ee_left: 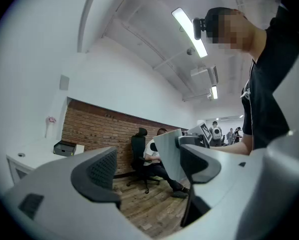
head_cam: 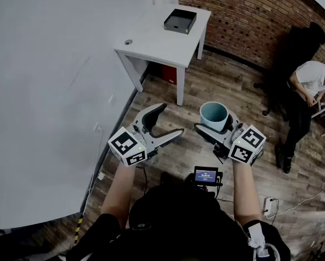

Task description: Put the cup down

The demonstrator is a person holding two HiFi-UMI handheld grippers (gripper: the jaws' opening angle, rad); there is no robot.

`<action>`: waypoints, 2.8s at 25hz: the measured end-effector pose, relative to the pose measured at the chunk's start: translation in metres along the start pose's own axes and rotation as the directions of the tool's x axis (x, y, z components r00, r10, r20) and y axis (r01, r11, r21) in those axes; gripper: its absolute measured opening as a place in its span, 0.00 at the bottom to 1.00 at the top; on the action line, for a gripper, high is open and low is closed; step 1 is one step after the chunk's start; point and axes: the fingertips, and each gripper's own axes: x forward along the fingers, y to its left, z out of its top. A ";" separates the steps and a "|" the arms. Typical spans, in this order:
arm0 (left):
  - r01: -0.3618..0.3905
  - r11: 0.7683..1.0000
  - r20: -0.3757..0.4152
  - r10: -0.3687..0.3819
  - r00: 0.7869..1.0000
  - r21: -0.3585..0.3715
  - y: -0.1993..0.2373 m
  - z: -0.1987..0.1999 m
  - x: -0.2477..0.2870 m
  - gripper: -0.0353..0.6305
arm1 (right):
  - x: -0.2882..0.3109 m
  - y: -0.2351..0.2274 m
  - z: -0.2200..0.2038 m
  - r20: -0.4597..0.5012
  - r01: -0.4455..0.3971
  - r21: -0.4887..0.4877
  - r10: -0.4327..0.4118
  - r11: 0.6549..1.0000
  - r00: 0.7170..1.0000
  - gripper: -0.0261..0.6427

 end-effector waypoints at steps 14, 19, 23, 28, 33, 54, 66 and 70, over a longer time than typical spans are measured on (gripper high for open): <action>0.005 1.000 -0.001 -0.005 1.000 -0.004 -0.004 -0.001 0.001 0.66 | -0.003 0.004 0.001 0.011 -0.014 0.012 0.014 1.000 1.000 0.64; 0.006 1.000 0.000 -0.006 1.000 -0.004 -0.008 -0.002 0.003 0.66 | -0.006 0.007 -0.001 0.003 -0.019 -0.004 0.019 1.000 1.000 0.64; 0.008 1.000 0.001 -0.008 1.000 0.000 -0.011 -0.001 0.007 0.65 | -0.009 0.006 0.001 0.004 -0.022 -0.005 0.022 1.000 1.000 0.64; 0.004 1.000 0.002 -0.004 1.000 0.006 -0.016 -0.004 0.016 0.65 | -0.016 0.001 -0.001 0.008 -0.038 -0.007 0.038 0.999 0.999 0.64; -0.009 1.000 -0.007 0.009 1.000 0.005 -0.019 -0.005 0.032 0.65 | -0.026 -0.009 0.002 0.008 -0.052 -0.003 0.052 0.999 0.999 0.64; -0.114 0.993 -0.007 0.114 0.993 -0.005 -0.025 -0.021 0.053 0.64 | -0.043 -0.028 -0.008 -0.025 -0.138 0.012 0.139 0.990 0.990 0.64; -0.096 0.995 0.000 0.096 0.995 -0.029 0.023 -0.031 0.069 0.64 | -0.019 -0.068 -0.011 -0.041 -0.098 0.031 0.099 0.995 0.994 0.64; -0.084 0.996 0.005 0.084 0.996 -0.030 0.053 -0.030 0.078 0.64 | 0.000 -0.089 -0.006 -0.039 -0.082 0.029 0.083 0.996 0.996 0.64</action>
